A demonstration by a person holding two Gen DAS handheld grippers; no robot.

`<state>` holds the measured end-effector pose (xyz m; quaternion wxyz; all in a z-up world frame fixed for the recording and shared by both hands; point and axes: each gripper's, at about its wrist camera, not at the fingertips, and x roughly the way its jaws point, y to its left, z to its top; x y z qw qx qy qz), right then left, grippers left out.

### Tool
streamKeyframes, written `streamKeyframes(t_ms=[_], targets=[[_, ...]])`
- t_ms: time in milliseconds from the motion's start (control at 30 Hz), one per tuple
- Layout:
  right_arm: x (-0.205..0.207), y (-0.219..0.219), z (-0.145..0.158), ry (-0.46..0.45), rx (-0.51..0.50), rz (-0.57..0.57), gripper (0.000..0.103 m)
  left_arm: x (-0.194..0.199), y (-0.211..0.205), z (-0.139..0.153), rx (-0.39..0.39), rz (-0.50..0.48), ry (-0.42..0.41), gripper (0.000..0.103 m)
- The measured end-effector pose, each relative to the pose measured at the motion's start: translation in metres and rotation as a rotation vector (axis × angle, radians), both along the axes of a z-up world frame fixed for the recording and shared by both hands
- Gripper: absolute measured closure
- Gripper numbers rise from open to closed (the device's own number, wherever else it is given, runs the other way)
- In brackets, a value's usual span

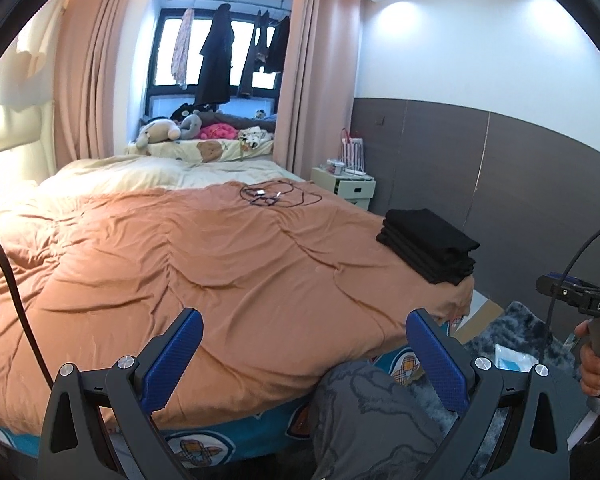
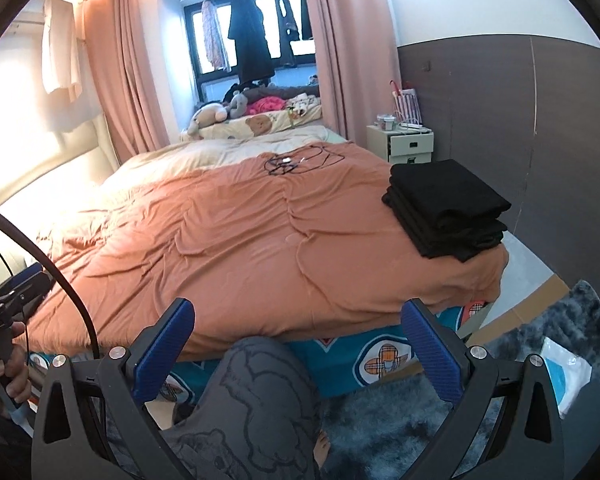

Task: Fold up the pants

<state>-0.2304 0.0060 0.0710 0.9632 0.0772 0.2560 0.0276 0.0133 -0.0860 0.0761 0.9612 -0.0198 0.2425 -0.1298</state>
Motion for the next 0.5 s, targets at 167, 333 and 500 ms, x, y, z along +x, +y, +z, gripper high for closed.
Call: streamKeyframes(t_ms=[167,333,500], targets=[[0.011,0.008,-0.007,0.034,0.02,0.0,0.0,-0.003,0.006,-0.012,0.019,0.032,0.009,0.001],[0.014,0.023,-0.007,0.054,-0.002,-0.011,0.0,0.002,0.016,-0.023,0.002,0.058,0.047,0.001],[0.018,0.026,-0.005,0.076,0.01,-0.005,0.0,0.002,0.02,-0.024,-0.001,0.066,0.058,0.001]])
